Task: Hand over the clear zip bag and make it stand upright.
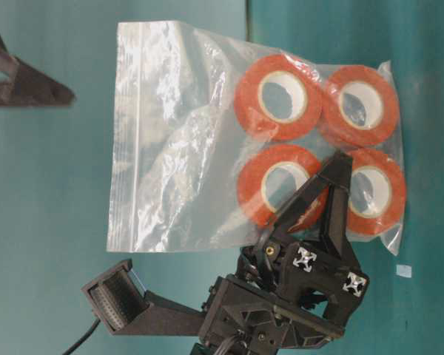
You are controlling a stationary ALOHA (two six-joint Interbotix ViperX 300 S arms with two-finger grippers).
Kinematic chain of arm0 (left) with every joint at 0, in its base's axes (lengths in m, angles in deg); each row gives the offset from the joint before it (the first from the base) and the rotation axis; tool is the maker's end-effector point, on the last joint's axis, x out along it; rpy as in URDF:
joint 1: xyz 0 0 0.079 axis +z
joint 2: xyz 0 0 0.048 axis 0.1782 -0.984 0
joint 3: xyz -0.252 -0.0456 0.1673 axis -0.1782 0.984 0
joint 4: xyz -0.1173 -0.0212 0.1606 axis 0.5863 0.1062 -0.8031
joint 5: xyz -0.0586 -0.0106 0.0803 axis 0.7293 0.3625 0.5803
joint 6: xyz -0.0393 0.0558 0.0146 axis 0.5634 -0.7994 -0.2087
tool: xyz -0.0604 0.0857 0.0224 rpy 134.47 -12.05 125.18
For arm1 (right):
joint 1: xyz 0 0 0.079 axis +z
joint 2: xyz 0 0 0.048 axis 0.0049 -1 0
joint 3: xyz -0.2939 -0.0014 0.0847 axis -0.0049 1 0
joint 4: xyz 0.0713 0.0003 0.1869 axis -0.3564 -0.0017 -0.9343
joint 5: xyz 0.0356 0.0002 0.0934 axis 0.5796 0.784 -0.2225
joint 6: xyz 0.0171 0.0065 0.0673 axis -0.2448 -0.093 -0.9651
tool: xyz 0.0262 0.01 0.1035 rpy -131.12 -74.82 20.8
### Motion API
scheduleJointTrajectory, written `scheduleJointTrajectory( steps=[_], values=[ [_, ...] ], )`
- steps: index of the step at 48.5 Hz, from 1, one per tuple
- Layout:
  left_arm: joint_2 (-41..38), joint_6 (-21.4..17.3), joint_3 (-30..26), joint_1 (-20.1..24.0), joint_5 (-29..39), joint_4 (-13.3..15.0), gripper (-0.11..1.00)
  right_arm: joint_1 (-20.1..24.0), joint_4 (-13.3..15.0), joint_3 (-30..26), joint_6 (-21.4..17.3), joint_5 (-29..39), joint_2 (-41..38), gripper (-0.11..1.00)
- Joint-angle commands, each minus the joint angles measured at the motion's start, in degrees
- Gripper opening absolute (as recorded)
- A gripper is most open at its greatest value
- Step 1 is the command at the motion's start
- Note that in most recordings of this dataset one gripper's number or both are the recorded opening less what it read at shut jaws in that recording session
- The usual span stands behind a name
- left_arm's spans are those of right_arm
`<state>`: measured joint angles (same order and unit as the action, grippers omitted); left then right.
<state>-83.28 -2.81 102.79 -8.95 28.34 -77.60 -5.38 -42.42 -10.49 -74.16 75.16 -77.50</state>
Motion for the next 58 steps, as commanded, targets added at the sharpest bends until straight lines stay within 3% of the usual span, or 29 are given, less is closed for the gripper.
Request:
scheduleJointTrajectory(
  steps=[1,17,23,58],
  values=[
    [0.4,-0.1,-0.3,-0.3,0.5,-0.1,0.25,0.7,0.2,2.1,-0.5,-2.4,4.4,0.91],
    [1.0,-0.1,-0.3,-0.3,0.9,-0.2,0.25,1.6,0.2,20.0,-1.1,-19.5,17.3,0.91],
    [1.2,-0.1,-0.2,-0.3,1.1,-0.1,0.25,1.6,0.2,23.6,-1.0,-24.3,20.0,0.91],
    [1.2,0.0,-0.4,-0.5,2.7,-0.1,0.25,1.8,0.2,24.2,-0.7,-25.7,20.3,0.91]
  ],
)
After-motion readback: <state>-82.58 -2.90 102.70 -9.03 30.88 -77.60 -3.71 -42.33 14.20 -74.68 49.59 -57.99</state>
